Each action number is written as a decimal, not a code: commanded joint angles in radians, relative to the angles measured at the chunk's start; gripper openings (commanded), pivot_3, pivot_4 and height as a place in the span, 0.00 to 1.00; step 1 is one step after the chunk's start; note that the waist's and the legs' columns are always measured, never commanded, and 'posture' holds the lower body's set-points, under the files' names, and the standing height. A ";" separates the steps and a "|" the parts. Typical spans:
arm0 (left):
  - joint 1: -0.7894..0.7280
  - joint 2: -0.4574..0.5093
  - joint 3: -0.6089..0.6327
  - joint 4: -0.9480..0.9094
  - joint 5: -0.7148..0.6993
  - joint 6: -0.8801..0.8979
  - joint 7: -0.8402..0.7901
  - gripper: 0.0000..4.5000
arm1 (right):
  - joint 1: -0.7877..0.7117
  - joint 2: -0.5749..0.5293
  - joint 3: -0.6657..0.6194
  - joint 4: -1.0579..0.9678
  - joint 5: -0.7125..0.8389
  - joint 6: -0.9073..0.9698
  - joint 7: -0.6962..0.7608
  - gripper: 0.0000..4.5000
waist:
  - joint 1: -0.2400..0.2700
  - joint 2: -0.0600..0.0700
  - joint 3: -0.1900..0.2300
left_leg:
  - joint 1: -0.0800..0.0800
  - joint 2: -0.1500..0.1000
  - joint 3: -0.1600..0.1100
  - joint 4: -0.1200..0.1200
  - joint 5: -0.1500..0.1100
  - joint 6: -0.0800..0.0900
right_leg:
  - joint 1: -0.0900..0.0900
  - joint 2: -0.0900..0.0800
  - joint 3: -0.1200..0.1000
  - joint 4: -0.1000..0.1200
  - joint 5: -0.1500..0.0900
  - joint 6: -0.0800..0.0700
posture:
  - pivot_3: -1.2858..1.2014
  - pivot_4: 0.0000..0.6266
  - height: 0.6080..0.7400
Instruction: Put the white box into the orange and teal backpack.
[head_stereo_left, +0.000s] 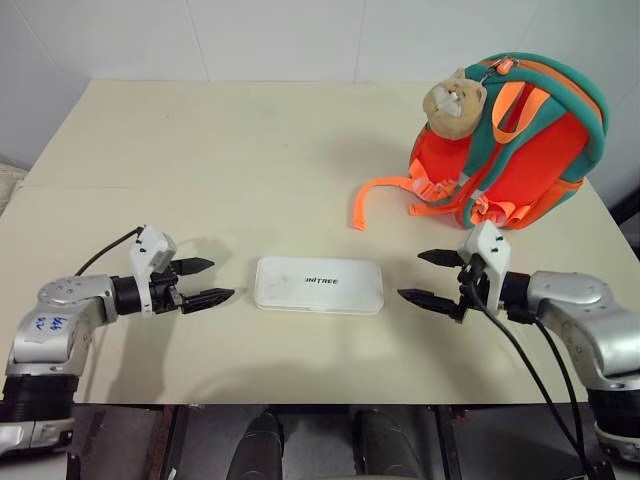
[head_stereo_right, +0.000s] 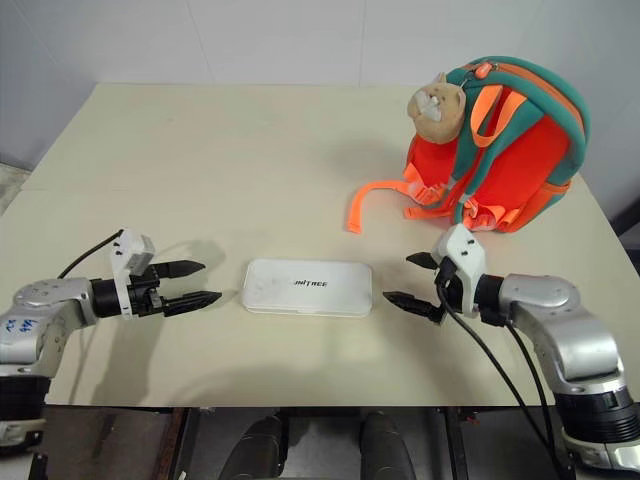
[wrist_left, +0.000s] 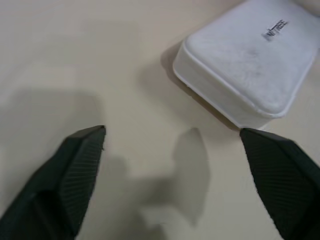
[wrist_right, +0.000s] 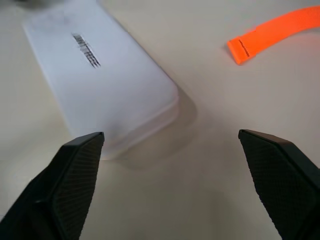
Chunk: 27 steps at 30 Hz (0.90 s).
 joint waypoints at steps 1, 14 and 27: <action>-0.075 0.030 -0.015 0.033 -0.072 0.110 -0.089 1.00 | -0.021 -0.021 -0.024 -0.104 0.147 0.179 -0.007 1.00 | 0.000 0.000 0.000 | 0.000 0.000 0.000 0.000 0.000 0.000 | 0.000 0.000 0.000 0.000 0.000 0.000 | 0.52 0.24 1.00; -0.189 -0.053 -0.126 0.042 -0.073 0.329 -0.024 1.00 | -0.069 0.046 0.137 -0.018 0.082 0.205 -0.128 1.00 | -0.003 0.000 0.000 | -0.001 0.000 0.000 0.000 0.000 0.000 | -0.001 0.000 0.000 0.000 0.000 0.000 | 0.52 0.24 1.00; -0.197 -0.099 -0.136 0.045 -0.088 0.421 0.040 1.00 | -0.127 0.104 0.179 0.052 0.034 0.150 -0.129 1.00 | 0.000 0.000 0.000 | -0.001 0.000 0.000 0.000 0.000 0.000 | -0.002 0.000 0.000 0.000 0.000 0.000 | 0.52 0.24 1.00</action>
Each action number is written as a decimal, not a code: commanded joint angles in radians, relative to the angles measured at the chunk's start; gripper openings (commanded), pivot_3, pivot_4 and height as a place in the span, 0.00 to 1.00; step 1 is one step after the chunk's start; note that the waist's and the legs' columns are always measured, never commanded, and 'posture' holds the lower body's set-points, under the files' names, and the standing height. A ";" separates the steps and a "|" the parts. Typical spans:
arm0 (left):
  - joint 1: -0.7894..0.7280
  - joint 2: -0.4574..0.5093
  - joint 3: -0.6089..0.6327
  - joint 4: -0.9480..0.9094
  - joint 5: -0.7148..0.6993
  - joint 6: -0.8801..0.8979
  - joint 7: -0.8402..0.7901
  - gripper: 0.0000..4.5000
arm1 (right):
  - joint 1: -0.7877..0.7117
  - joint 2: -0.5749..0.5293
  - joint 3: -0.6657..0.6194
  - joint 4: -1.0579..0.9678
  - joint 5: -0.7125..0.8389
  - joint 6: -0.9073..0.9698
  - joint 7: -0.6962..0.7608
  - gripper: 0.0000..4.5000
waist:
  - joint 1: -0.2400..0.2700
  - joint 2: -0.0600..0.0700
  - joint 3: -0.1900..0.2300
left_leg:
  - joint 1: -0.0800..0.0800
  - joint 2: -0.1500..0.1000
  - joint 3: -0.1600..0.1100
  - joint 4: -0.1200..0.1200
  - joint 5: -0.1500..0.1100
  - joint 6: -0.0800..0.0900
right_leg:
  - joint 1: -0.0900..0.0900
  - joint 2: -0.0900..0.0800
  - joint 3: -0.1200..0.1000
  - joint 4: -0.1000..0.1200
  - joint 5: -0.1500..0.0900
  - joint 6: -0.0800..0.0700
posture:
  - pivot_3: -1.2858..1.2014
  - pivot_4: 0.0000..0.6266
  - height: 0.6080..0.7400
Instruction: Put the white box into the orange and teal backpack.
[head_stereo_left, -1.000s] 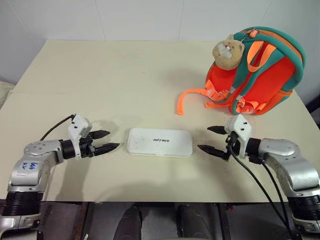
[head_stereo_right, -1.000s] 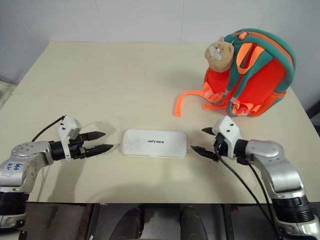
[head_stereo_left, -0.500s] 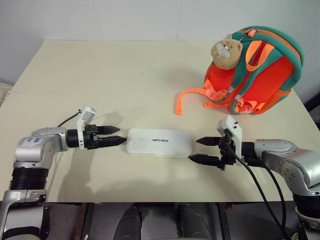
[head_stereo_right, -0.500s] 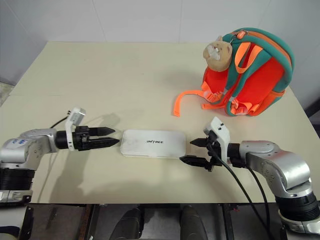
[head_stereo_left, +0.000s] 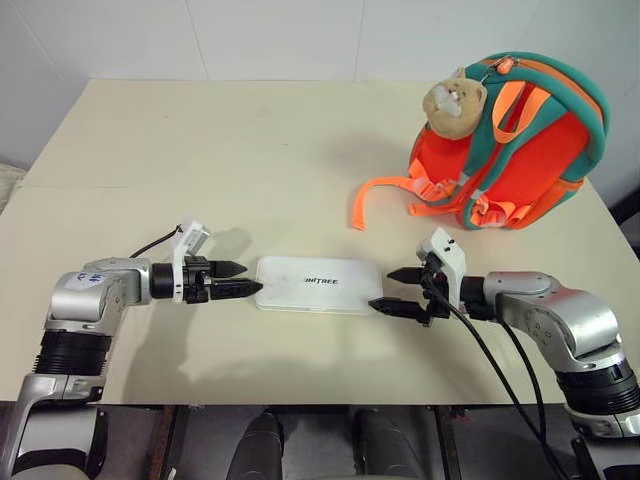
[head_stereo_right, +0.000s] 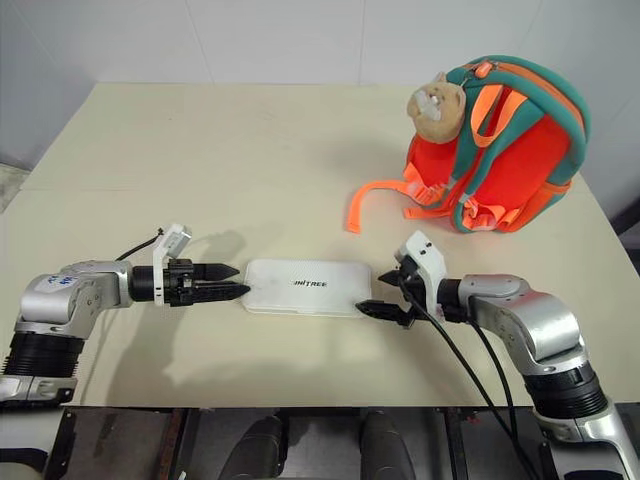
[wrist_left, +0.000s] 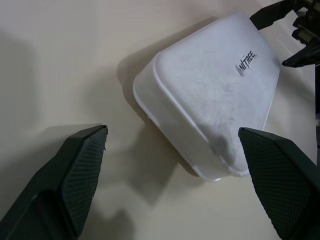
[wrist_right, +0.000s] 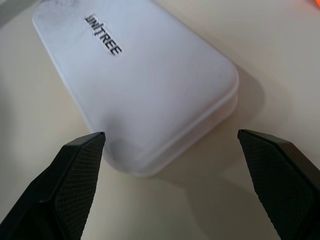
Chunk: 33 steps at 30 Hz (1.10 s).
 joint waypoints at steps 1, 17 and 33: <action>-0.011 -0.028 0.002 -0.020 -0.035 0.072 0.023 1.00 | -0.021 0.017 -0.002 -0.020 0.005 -0.012 -0.002 1.00 | 0.000 0.000 0.000 | 0.000 0.000 0.000 0.000 0.000 0.000 | 0.000 0.000 0.000 0.000 0.000 0.000 | 0.52 0.24 1.00; -0.077 -0.017 -0.076 -0.031 -0.109 0.321 -0.020 1.00 | -0.012 0.042 0.001 -0.048 0.007 -0.010 -0.020 1.00 | 0.000 0.000 0.000 | 0.000 0.000 0.000 0.000 0.000 0.000 | 0.000 0.000 0.000 0.000 0.000 0.000 | 0.52 0.24 1.00; -0.114 -0.136 -0.024 0.037 -0.142 0.366 0.035 1.00 | -0.009 0.063 -0.005 -0.065 0.015 -0.034 -0.012 1.00 | 0.001 0.000 0.000 | 0.000 0.000 0.000 0.001 0.000 0.000 | 0.001 0.000 0.000 0.000 0.000 0.000 | 0.52 0.24 1.00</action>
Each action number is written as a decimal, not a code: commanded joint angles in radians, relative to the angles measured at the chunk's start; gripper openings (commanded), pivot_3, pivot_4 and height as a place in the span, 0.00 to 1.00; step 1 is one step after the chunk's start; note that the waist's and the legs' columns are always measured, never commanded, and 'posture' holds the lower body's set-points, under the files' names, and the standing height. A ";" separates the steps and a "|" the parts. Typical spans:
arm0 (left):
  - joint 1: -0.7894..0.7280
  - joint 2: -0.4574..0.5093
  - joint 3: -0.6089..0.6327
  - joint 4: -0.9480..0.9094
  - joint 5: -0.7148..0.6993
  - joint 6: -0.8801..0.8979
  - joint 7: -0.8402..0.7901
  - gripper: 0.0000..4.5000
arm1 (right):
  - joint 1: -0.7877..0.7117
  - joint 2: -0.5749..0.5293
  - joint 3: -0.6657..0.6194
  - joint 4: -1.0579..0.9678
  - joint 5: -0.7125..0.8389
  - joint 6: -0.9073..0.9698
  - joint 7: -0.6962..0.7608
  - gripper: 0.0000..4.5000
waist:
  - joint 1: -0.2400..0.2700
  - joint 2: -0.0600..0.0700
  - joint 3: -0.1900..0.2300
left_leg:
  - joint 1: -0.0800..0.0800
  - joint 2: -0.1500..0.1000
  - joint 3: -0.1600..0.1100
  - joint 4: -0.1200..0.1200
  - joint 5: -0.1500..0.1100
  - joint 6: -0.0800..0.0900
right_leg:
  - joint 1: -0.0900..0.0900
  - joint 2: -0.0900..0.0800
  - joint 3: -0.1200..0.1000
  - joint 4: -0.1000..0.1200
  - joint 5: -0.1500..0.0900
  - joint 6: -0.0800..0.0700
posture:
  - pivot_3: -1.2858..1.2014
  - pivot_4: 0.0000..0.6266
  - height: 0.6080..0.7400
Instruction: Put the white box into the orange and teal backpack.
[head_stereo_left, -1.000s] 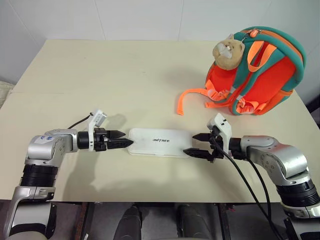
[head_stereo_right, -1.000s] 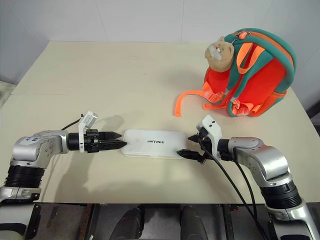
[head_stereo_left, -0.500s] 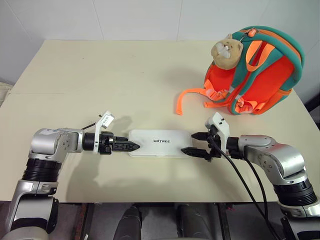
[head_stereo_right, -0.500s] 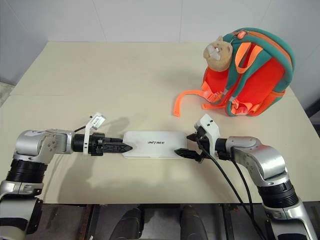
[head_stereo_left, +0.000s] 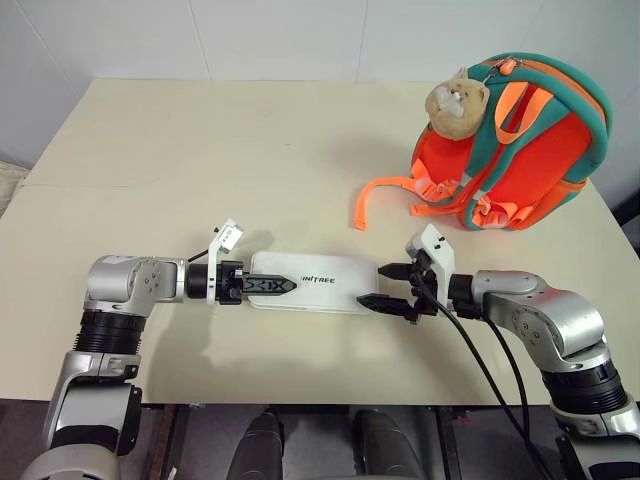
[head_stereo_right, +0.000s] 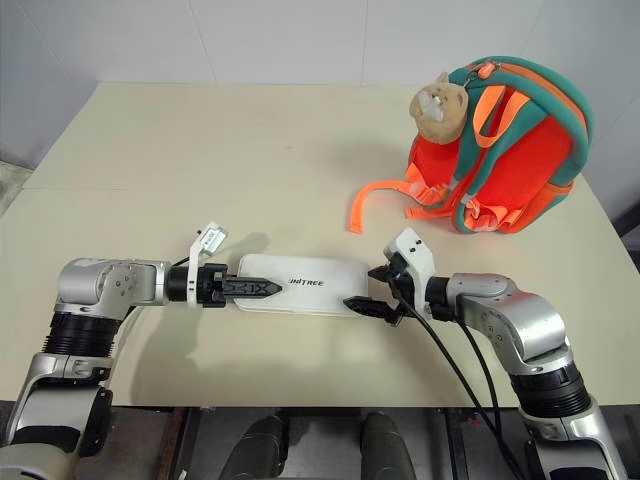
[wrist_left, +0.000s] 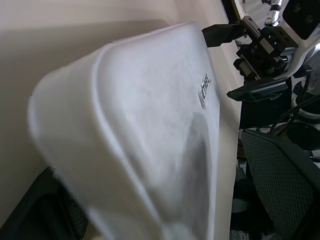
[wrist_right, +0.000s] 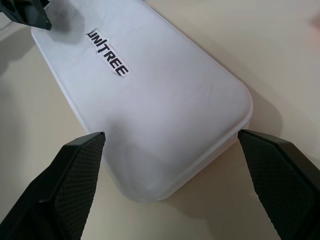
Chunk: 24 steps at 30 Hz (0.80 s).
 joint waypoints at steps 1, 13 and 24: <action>0.004 -0.008 0.006 -0.005 -0.026 0.018 0.001 1.00 | 0.000 0.005 -0.008 -0.038 0.013 -0.028 0.013 1.00 | 0.000 0.000 0.000 | 0.000 0.000 0.000 0.000 0.000 0.000 | 0.000 0.000 0.000 0.000 0.000 0.000 | 0.52 0.24 1.00; -0.011 -0.003 0.066 0.004 -0.087 0.089 -0.003 0.52 | 0.014 0.004 -0.002 -0.018 -0.003 -0.076 0.028 1.00 | -0.001 0.000 0.000 | 0.000 0.000 0.000 0.000 0.000 0.000 | 0.000 0.000 0.000 0.000 0.000 0.000 | 0.52 0.24 1.00; 0.016 0.011 0.157 -0.025 -0.127 0.073 0.053 0.27 | 0.037 -0.086 -0.245 -0.022 0.006 -0.084 -0.035 1.00 | 0.001 0.000 0.000 | -0.001 0.000 0.000 0.000 0.000 0.000 | -0.001 0.000 0.000 0.000 0.000 0.000 | 0.52 0.24 1.00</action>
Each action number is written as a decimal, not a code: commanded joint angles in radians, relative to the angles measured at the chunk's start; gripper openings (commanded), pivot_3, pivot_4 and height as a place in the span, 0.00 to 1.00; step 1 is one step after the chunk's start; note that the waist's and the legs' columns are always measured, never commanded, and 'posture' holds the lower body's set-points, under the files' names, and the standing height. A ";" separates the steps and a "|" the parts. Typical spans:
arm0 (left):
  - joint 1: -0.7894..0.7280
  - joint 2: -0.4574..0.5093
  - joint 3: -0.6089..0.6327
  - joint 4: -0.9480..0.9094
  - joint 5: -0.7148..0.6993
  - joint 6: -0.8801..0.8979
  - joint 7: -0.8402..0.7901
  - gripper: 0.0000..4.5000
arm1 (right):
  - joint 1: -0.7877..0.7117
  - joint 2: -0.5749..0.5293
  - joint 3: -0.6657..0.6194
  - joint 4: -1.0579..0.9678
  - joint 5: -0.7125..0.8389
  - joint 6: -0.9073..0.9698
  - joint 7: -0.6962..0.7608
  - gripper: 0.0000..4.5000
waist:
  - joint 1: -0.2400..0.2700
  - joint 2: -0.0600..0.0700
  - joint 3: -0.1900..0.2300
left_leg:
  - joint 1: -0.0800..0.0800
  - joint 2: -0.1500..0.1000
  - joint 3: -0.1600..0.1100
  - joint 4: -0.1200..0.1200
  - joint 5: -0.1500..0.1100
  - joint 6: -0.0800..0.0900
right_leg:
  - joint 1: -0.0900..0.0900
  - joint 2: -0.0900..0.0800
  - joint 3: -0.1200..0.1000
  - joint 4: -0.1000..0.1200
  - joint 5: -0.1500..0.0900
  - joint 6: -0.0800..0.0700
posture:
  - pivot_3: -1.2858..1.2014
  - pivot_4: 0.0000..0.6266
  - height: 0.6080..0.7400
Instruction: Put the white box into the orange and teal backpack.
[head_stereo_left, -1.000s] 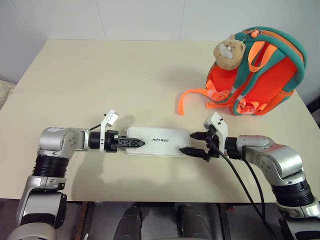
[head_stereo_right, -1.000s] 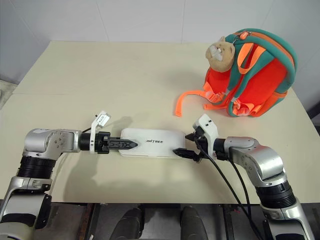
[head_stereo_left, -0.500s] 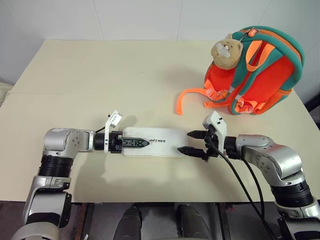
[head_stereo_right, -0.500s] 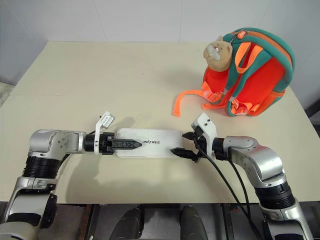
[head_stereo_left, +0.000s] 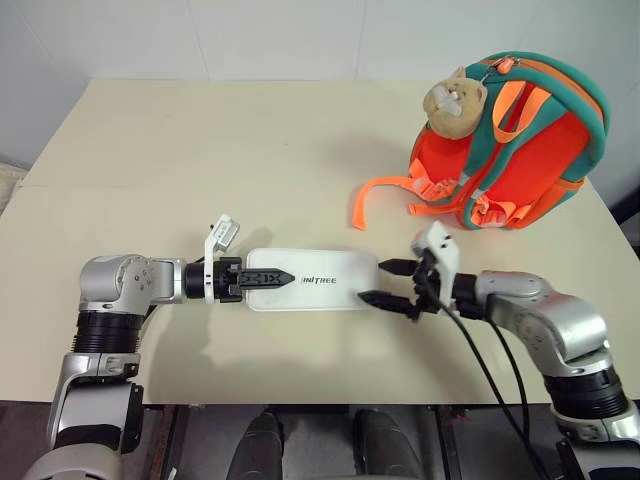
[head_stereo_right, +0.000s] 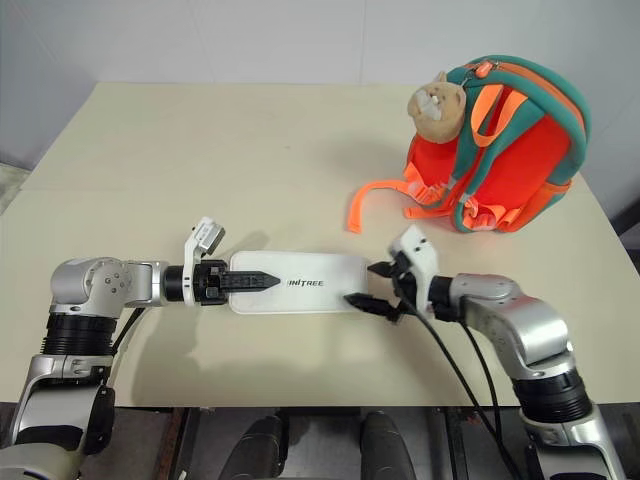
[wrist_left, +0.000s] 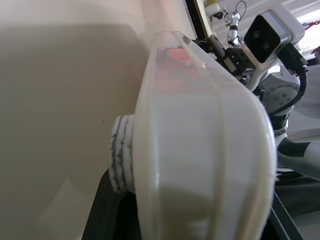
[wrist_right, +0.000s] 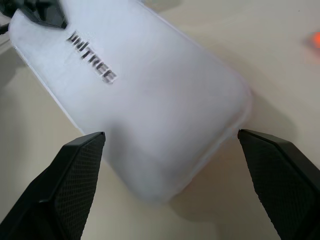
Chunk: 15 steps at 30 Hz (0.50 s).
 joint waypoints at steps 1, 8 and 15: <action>0.028 0.035 0.070 -0.023 -0.018 -0.022 0.019 0.27 | 0.010 -0.070 -0.183 -0.022 0.019 -0.004 -0.034 1.00 | 0.000 0.000 0.000 | 0.000 0.000 0.000 0.000 0.000 0.000 | 0.000 0.000 0.000 0.000 0.000 0.000 | 0.52 0.24 1.00; 0.093 0.073 0.067 -0.039 0.002 -0.081 0.020 0.27 | -0.003 -0.163 -0.327 0.081 -0.057 -0.046 -0.120 1.00 | -0.005 0.000 0.000 | 0.001 0.000 0.001 -0.001 0.000 0.000 | 0.000 0.000 0.000 -0.001 0.000 0.000 | 0.52 0.24 1.00; 0.098 0.059 0.036 -0.034 0.006 -0.123 0.015 0.27 | -0.216 -0.112 -0.249 0.274 -0.151 -0.170 -0.187 1.00 | -0.008 0.000 0.000 | 0.002 0.000 0.002 -0.001 0.002 0.000 | 0.000 0.000 0.000 -0.001 0.002 -0.001 | 0.52 0.24 1.00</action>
